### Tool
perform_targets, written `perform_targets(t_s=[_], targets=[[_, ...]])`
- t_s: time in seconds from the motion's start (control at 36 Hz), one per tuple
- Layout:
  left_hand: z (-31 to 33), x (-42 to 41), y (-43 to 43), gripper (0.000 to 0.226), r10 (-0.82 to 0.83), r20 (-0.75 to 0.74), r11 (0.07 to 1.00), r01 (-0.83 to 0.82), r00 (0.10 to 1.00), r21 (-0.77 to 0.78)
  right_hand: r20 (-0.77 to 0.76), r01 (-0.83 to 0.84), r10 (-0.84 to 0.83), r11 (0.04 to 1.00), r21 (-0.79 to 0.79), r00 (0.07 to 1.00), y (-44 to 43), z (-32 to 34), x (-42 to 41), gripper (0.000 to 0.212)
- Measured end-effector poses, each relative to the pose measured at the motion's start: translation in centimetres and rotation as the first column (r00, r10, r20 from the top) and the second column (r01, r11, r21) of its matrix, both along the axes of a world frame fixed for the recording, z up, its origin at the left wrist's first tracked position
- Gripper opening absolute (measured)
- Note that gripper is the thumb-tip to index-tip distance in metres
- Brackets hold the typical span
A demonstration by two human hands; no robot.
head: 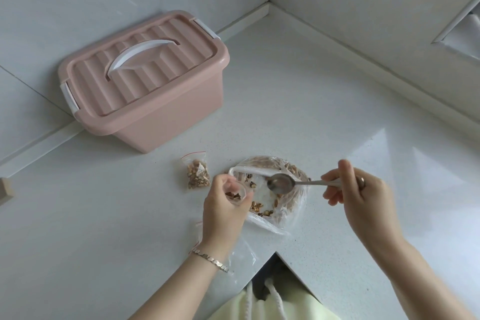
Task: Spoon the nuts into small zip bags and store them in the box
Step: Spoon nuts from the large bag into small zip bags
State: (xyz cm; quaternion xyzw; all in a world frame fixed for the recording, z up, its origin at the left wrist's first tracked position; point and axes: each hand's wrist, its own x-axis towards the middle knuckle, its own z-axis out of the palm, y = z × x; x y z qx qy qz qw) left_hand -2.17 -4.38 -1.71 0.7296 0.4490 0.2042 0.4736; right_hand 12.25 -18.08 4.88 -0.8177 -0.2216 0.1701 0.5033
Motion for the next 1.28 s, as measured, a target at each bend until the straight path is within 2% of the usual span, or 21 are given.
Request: perform_targets(t_s=[0.11,0.25,0.42,0.53,0.64,0.72,0.78,0.83,0.94,1.08,1.28], targets=[[0.1,-0.7,0.2,0.033,0.02,0.029,0.999,-0.021,0.999,0.028,-0.083,-0.017,0.008,0.994,-0.109,0.997,-1.3,-4.4,-0.2,0.036],[0.5,-1.3,0.5,0.035,0.037,0.04,0.999,-0.038,0.999,0.03,-0.102,-0.042,0.024,0.984,-0.172,0.994,-2.0,-7.4,-0.9,0.026],[1.0,-1.7,0.5,0.036,0.044,0.06,0.999,-0.046,0.997,0.027,-0.261,-0.152,0.109,0.976,-0.154,0.959,-1.9,-9.3,-2.6,0.027],[1.4,-1.7,0.5,0.037,0.047,0.072,0.998,-0.05,0.996,0.042,-0.403,-0.058,0.008,0.992,-0.11,0.915,-1.6,-10.5,-4.1,0.03],[1.6,-1.7,0.4,0.036,0.048,0.084,0.998,-0.052,0.995,0.042,-0.615,0.099,-0.133,0.991,-0.089,0.777,-0.8,-11.0,-5.2,0.035],[1.5,-1.8,0.4,0.036,0.052,0.088,0.997,-0.057,0.995,0.047,-0.78,0.183,-0.192,0.978,-0.101,0.596,-0.3,-10.9,-5.2,0.037],[1.5,-1.8,0.5,0.036,0.057,0.087,0.997,-0.061,0.995,0.043,-0.842,0.233,-0.216,0.966,-0.11,0.494,-0.2,-10.8,-4.9,0.039],[1.5,-1.8,0.5,0.036,0.056,0.082,0.998,-0.059,0.995,0.036,-0.855,0.255,-0.23,0.96,-0.119,0.465,-0.3,-10.6,-4.5,0.04],[1.4,-1.8,0.5,0.035,0.036,0.061,0.999,-0.038,0.997,0.029,-0.85,0.289,-0.239,0.951,-0.108,0.469,-0.9,-10.1,-3.6,0.04],[1.2,-1.4,0.2,0.032,-0.035,0.037,0.999,0.034,0.999,0.038,-0.813,0.307,-0.222,0.95,-0.056,0.539,-1.9,-8.9,-2.0,0.04],[0.7,0.0,0.2,0.029,-0.134,-0.1,0.987,0.142,0.986,0.072,-0.656,0.284,-0.205,0.959,0.016,0.726,-1.8,-4.7,0.4,0.047]])
